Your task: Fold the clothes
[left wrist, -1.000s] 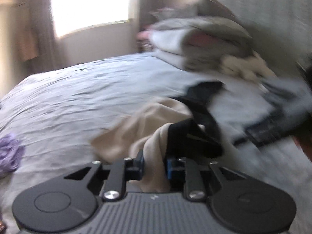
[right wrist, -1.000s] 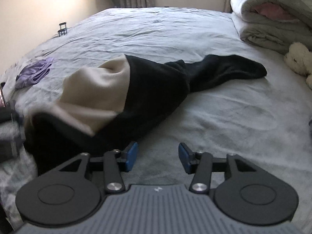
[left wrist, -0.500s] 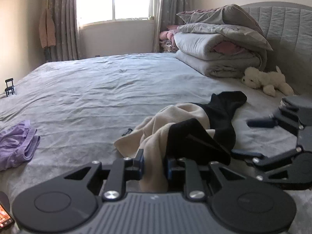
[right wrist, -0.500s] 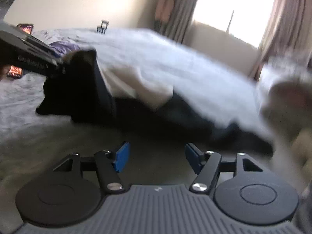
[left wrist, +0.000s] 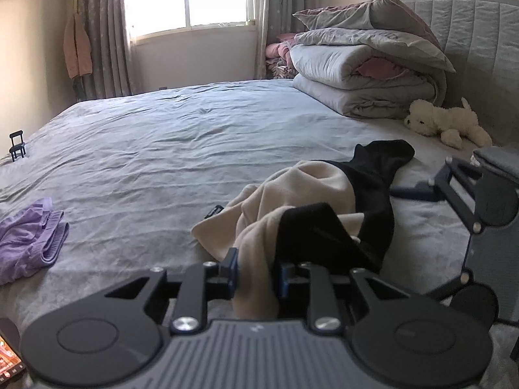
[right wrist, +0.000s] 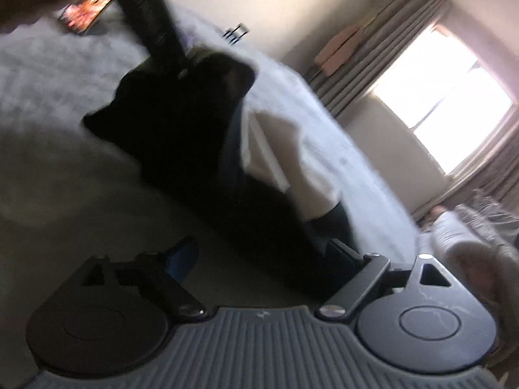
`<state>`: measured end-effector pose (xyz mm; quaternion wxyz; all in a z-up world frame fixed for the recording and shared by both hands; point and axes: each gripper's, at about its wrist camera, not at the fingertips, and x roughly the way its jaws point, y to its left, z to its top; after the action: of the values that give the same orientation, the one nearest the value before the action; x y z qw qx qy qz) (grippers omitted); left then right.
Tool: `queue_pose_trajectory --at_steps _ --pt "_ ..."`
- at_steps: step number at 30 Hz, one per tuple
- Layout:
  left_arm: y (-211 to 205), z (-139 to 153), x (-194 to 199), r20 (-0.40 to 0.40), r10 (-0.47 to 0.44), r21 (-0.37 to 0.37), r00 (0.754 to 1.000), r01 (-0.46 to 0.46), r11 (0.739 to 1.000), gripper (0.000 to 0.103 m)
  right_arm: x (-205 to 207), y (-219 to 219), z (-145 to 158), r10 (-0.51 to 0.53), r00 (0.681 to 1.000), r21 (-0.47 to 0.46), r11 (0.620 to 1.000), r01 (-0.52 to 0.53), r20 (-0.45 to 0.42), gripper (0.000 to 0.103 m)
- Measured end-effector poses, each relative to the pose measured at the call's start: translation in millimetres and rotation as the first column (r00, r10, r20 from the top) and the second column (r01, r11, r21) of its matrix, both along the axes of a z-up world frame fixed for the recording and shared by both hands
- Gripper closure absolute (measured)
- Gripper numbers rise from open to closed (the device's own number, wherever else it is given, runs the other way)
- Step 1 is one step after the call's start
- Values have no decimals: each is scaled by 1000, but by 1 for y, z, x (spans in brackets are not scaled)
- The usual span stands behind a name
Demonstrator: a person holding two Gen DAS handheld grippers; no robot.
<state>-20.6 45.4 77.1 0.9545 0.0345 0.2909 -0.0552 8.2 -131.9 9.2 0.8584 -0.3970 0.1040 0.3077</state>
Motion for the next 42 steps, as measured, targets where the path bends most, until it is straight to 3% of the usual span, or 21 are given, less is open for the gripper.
queue_pose_trajectory --at_steps 4,7,9,12,16,21,24,26,30,37,42 --pt "3 0 1 -8 6 -2 1000 -6 1000 75 5 -2 3 -13 999 31 999 12 31 16" --pt "3 -2 2 -12 8 4 1000 -7 1000 74 10 -4 1 -5 1000 28 1000 5 -8 38" --pt "3 -2 2 -18 9 8 1000 -9 1000 73 12 -4 1 -6 999 20 1000 7 -35 66" --pt "6 0 2 -20 13 -8 1000 -13 1000 73 15 -5 5 -32 998 30 999 33 -47 79" --pt "11 4 1 -5 23 -20 1000 -23 1000 72 17 -2 25 -65 997 97 993 70 -47 84" --pt "9 17 -9 74 -7 3 997 7 1000 76 -2 -4 49 -96 995 205 974 92 11 90" --pt "9 30 -19 168 -25 10 986 24 1000 77 -19 -5 59 -100 991 234 969 78 85 99" --pt "11 39 -27 220 -51 -15 974 56 998 77 -26 -12 73 -122 983 276 958 81 135 99" --pt "7 51 -39 280 -105 -34 954 119 992 77 -47 -38 107 -203 949 419 904 87 240 101" --pt "6 63 -47 379 -95 -69 921 131 989 79 -70 -65 136 -268 916 574 817 52 299 101" --pt "-2 50 -36 306 -104 -72 946 132 989 79 -61 -65 133 -291 919 589 804 85 265 101"
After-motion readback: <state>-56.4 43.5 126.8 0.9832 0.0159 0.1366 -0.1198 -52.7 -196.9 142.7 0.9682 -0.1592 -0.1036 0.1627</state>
